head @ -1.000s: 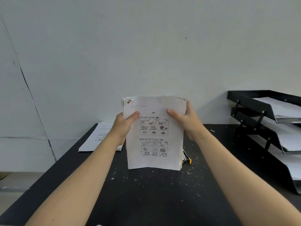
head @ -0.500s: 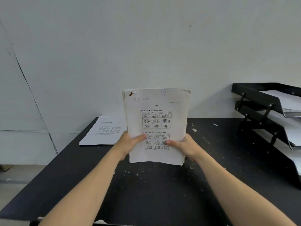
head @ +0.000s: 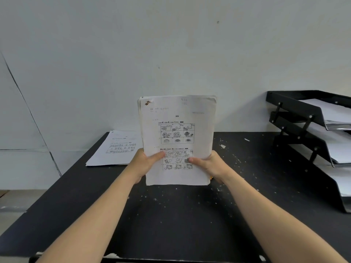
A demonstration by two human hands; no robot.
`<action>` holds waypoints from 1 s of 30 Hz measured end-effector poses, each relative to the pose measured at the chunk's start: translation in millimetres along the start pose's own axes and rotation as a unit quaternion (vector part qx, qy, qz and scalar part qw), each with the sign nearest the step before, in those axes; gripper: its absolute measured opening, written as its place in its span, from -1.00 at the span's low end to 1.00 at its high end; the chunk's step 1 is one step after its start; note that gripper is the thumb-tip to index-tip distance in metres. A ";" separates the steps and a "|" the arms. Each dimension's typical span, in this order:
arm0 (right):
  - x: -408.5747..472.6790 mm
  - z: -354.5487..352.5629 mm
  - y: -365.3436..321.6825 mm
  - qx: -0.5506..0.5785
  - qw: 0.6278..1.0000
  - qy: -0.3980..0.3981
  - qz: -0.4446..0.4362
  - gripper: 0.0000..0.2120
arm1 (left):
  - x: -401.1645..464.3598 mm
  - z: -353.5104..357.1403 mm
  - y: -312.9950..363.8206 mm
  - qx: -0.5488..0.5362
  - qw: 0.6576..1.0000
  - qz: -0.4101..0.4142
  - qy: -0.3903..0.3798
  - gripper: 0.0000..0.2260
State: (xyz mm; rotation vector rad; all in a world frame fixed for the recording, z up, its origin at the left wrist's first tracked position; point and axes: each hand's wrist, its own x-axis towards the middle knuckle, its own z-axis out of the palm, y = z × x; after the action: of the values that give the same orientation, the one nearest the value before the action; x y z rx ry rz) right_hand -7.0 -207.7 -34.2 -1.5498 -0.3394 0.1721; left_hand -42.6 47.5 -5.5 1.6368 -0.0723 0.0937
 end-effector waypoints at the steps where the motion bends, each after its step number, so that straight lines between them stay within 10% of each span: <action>1: -0.3 -0.5 -0.8 -0.001 1.000 0.001 0.001 -0.65 | 2.1 -1.4 5.5 -0.007 1.000 -0.001 0.000 -0.82; 13: -11.1 -20.0 -40.6 0.040 0.998 -0.054 0.005 -0.56 | 10.5 19.0 59.3 -0.057 0.995 0.071 0.027 -0.87; 23: -31.8 -98.6 -77.7 -0.033 0.991 0.111 -0.066 -0.73 | 44.1 93.7 82.8 -0.049 0.997 0.053 -0.017 -0.74; 30: -43.3 -164.1 -83.5 -0.005 0.977 0.198 -0.078 -0.84 | 43.8 133.1 -1.6 0.357 0.926 -0.115 -0.029 -0.82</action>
State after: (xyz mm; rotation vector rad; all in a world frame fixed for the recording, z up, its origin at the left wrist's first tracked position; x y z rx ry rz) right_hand -4.0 -378.8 46.4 -1.5189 -0.1447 -0.2608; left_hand 3.4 -84.7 -11.4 2.3667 0.1259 -0.1277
